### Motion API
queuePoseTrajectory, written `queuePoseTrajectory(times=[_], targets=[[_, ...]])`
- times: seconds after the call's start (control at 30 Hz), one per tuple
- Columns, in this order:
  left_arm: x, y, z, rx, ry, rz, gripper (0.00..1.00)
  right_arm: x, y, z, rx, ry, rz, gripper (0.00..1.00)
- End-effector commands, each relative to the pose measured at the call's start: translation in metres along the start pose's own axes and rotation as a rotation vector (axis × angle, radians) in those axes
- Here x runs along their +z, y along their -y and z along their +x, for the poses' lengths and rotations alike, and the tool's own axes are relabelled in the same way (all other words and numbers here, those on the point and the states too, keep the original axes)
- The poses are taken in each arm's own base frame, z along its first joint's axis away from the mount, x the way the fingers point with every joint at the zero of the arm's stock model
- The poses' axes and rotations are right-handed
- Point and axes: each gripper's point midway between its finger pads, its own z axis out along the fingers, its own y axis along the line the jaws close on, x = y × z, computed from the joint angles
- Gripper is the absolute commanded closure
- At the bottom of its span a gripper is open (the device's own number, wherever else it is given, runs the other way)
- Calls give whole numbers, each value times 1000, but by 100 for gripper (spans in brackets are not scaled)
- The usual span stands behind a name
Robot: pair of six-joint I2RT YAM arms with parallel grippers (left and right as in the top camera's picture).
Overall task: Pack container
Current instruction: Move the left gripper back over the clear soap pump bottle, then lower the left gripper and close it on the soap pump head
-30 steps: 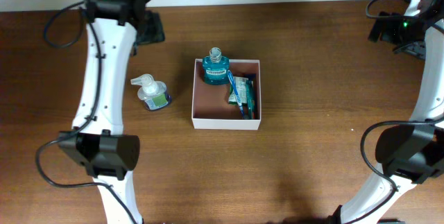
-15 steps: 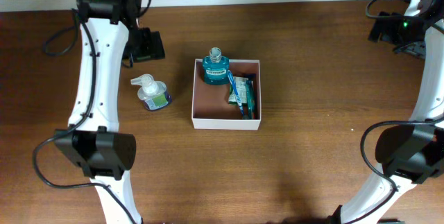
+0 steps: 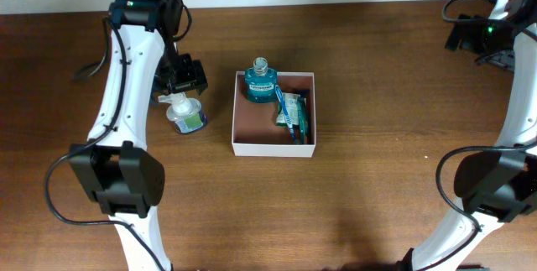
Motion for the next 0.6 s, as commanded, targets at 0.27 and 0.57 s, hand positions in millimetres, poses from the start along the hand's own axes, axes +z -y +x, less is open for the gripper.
queuePoseTrajectory(times=[0.27, 0.57], targets=[[24, -3, 15, -241, -73, -18, 25, -11, -2, -2, 8, 25, -11, 1], [26, 8, -4, -353, -6, 41, 27, -11, -2, -2, 8, 25, -11, 2]])
